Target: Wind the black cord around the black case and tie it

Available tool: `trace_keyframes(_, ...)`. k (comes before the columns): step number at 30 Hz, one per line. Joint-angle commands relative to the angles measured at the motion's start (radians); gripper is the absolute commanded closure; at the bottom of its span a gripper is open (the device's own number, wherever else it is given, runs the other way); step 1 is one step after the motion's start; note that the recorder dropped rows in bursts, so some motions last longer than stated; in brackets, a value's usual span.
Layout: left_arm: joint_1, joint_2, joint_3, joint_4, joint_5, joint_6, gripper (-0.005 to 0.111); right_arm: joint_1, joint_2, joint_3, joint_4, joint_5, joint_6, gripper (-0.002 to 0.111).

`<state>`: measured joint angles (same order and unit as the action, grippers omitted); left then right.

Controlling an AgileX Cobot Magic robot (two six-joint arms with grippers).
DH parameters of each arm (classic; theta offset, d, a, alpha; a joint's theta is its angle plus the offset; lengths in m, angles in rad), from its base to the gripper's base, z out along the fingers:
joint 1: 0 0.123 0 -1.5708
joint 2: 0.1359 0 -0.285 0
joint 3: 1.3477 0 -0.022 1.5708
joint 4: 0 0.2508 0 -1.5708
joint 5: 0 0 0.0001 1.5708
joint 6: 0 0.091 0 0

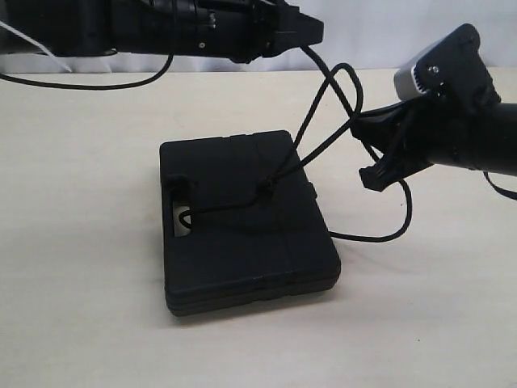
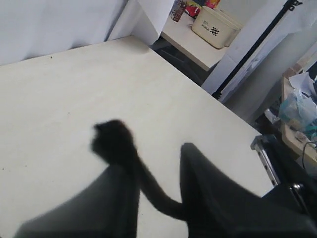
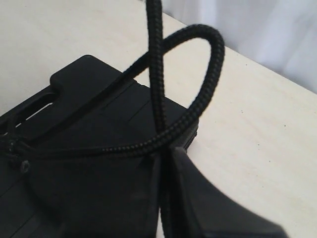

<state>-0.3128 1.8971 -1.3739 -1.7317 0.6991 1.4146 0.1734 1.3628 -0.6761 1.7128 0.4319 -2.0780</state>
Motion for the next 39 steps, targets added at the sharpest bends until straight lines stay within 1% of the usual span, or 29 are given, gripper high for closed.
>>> trace_keyframes(1, -0.002, 0.004, -0.013, -0.013, 0.004, 0.013, 0.100, 0.003, -0.003, -0.005, 0.005, 0.011, 0.008, 0.103)
trace_keyframes(3, -0.002, 0.004, -0.016, -0.013, 0.004, 0.017, 0.107, 0.003, -0.003, -0.005, 0.005, -0.007, 0.045, 0.098)
trace_keyframes(5, -0.002, 0.004, -0.017, -0.013, 0.005, 0.017, 0.107, 0.003, -0.007, -0.005, 0.005, -0.049, 0.110, 0.088)
trace_keyframes(6, -0.002, 0.002, -0.017, -0.013, 0.014, 0.017, 0.107, 0.003, -0.016, -0.005, 0.005, -0.088, 0.144, 0.081)
trace_keyframes(8, -0.002, 0.002, -0.023, -0.013, 0.034, 0.017, 0.107, 0.003, -0.038, -0.007, 0.003, -0.185, 0.185, 0.068)
trace_keyframes(10, -0.002, 0.002, -0.044, -0.013, 0.050, 0.017, 0.107, 0.003, -0.082, -0.027, 0.003, -0.335, 0.198, 0.055)
trace_keyframes(12, -0.002, 0.002, -0.068, -0.013, 0.050, 0.017, 0.107, 0.003, -0.130, -0.060, 0.007, -0.460, 0.209, 0.050)
trace_keyframes(13, -0.002, 0.002, -0.083, -0.013, 0.048, 0.017, 0.107, 0.003, -0.157, -0.081, 0.007, -0.483, 0.209, 0.050)
trace_keyframes(15, -0.002, 0.002, -0.108, -0.013, 0.044, 0.017, 0.107, 0.003, -0.201, -0.121, 0.007, -0.454, 0.209, 0.052)
trace_keyframes(17, -0.002, 0.002, -0.124, -0.013, 0.046, 0.017, 0.107, 0.003, -0.219, -0.149, 0.007, -0.333, 0.211, 0.055)
trace_keyframes(19, -0.002, 0.002, -0.135, -0.013, 0.046, 0.017, 0.107, 0.003, -0.209, -0.142, 0.005, -0.138, 0.211, 0.061)
trace_keyframes(21, -0.002, 0.002, -0.137, -0.013, 0.048, 0.017, 0.107, 0.003, -0.168, -0.124, -0.020, -0.034, 0.209, 0.066)
trace_keyframes(23, -0.002, 0.002, -0.137, -0.013, 0.048, 0.017, 0.107, 0.003, -0.104, -0.117, -0.029, -0.055, 0.209, 0.067)
trace_keyframes(26, -0.002, 0.002, -0.137, -0.013, 0.049, 0.033, 0.107, 0.003, -0.014, -0.126, 0.032, -0.140, 0.209, 0.067)
trace_keyframes(32, -0.002, 0.002, -0.137, -0.013, 0.055, 0.035, 0.107, 0.003, 0.101, -0.143, 0.032, -0.033, 0.207, 0.067)
trace_keyframes(36, -0.002, 0.002, -0.137, -0.013, 0.073, 0.035, 0.107, 0.003, 0.150, -0.168, 0.032, -0.025, 0.198, 0.067)
trace_keyframes(39, -0.002, 0.002, -0.137, -0.013, 0.103, 0.035, 0.107, 0.003, 0.197, -0.220, 0.032, -0.043, 0.162, 0.067)
